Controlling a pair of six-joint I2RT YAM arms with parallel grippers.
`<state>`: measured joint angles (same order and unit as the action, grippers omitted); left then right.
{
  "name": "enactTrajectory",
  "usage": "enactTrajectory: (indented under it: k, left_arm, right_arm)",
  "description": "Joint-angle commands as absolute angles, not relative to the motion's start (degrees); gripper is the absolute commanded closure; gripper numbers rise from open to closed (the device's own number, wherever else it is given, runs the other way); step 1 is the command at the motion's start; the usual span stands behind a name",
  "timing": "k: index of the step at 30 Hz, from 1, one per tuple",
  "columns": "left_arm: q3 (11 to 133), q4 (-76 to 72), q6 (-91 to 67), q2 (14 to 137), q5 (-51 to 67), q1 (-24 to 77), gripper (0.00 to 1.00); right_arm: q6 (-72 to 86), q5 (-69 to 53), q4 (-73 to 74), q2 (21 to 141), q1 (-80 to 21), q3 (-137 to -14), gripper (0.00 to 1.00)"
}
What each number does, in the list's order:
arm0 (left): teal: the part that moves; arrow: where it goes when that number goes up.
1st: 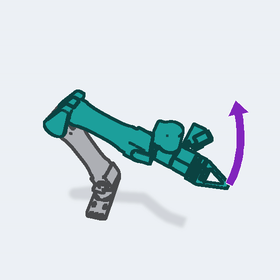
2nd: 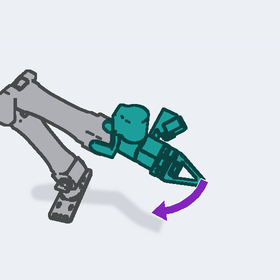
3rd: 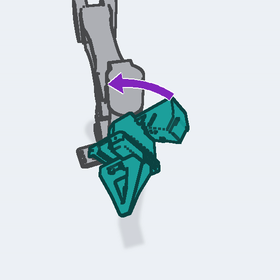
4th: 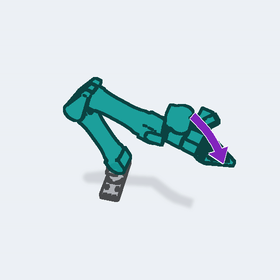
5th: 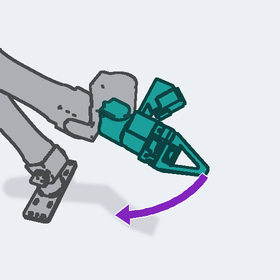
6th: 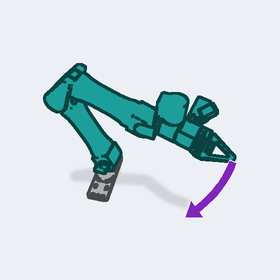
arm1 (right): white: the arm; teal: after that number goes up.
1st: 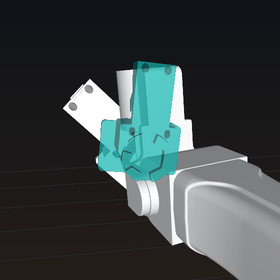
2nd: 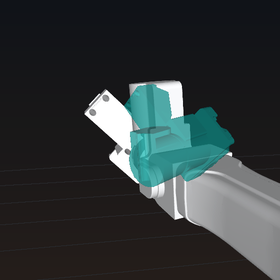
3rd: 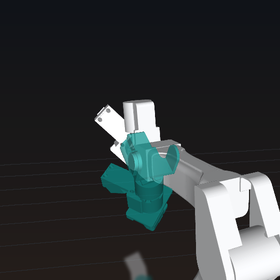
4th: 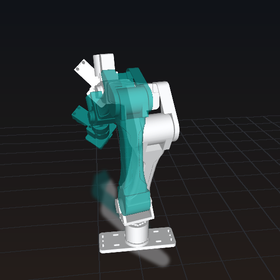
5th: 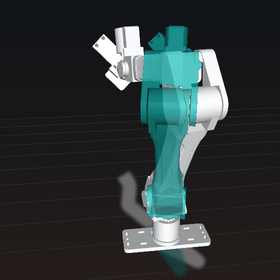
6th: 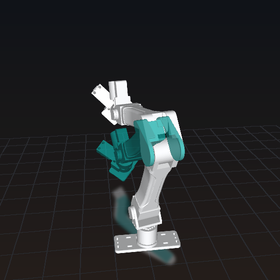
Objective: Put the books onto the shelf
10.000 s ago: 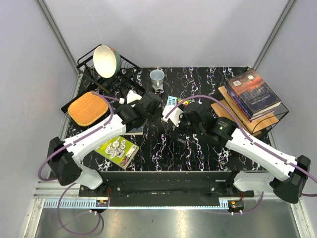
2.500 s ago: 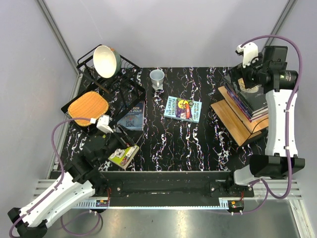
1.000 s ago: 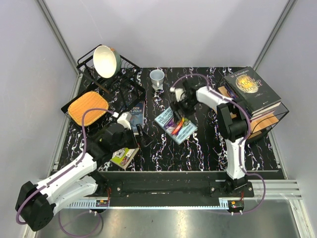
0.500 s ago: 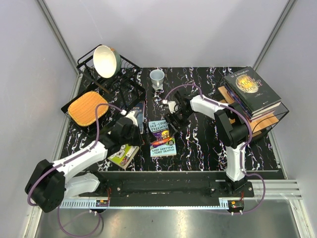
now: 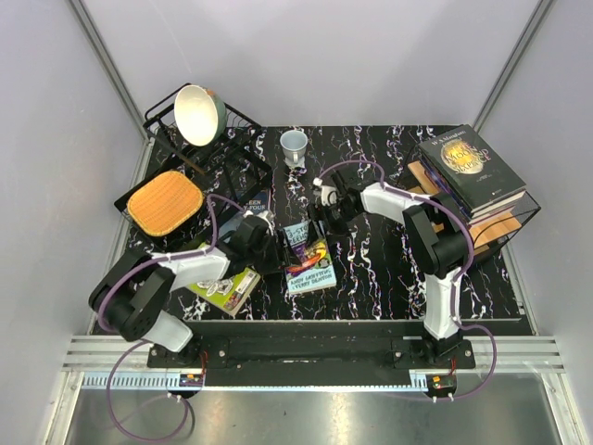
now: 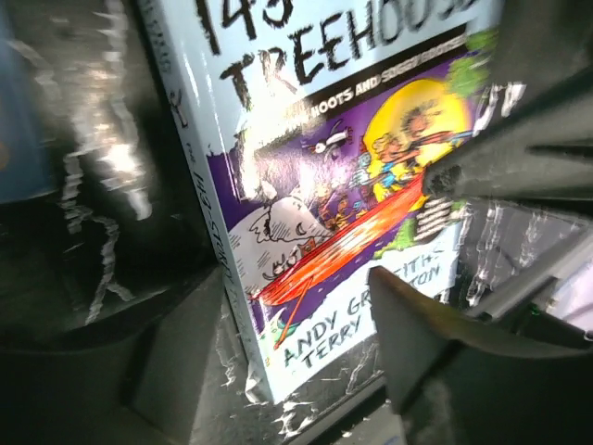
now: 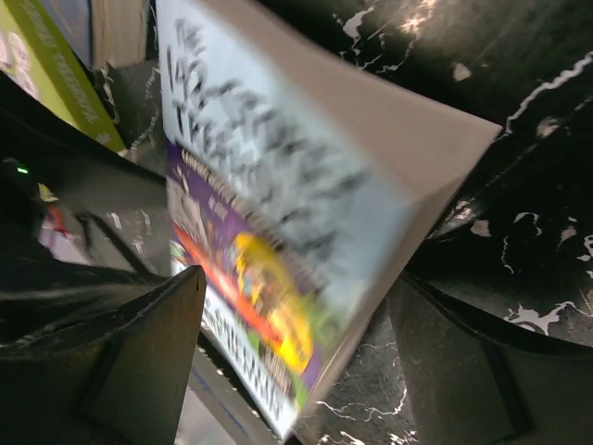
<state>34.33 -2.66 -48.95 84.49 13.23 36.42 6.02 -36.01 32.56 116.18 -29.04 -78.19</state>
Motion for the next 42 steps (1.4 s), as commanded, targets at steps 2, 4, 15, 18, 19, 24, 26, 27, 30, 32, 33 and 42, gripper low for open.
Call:
enactTrajectory:
  k: [2,4,15,18,19,24,26,27,30,32,33,42]
  left_arm:
    - [34.19,-18.63,-53.35,90.17,21.62,40.69,0.38]
    - [34.37,-19.33,-54.13,90.61,21.27,41.83,0.38]
    - [34.1,-0.2,-39.4,67.09,11.61,39.03,0.12]
    - [33.93,6.85,-31.4,55.66,12.12,35.78,0.01]
    - [33.4,7.55,-29.38,53.63,14.04,34.73,0.01]
    - [33.66,8.0,-22.94,51.93,31.0,31.73,0.01]
    - [33.92,6.51,-23.46,53.87,36.96,31.73,0.01]
    - [33.75,5.46,-23.9,55.44,38.74,31.73,0.01]
    - [33.84,1.15,-26.19,57.56,44.9,32.08,0.01]
    - [34.1,0.18,-26.98,58.35,45.96,32.69,0.03]
    - [34.28,0.18,-27.07,58.79,46.23,33.04,0.06]
    - [28.31,-19.49,-41.47,59.42,52.74,33.66,1.0]
  right_arm:
    - [12.48,-43.23,25.76,119.01,-29.53,-74.01,0.19]
    - [12.57,-44.29,24.97,118.22,-29.53,-73.92,0.33]
    - [-20.97,-36.26,36.81,98.2,-29.27,-73.83,1.0]
    - [-31.79,-47.14,45.59,96.42,-29.18,-75.92,1.0]
    - [-34.25,-49.89,48.23,96.5,-29.27,-76.81,1.0]
    - [-46.22,-61.94,64.23,99.48,-30.75,-83.74,1.0]
    - [-49.38,-62.58,68.36,100.45,-31.9,-85.25,1.0]
    - [-49.66,-62.49,68.9,100.81,-33.04,-85.78,1.0]
    - [-49.22,-61.0,68.38,100.46,-35.23,-85.78,0.99]
    - [-47.99,-60.12,67.16,100.11,-35.86,-85.78,0.99]
    - [-47.81,-59.86,66.89,99.76,-36.21,-85.87,0.99]
    - [-43.43,-48.89,65.3,96.95,-36.74,-89.29,0.88]
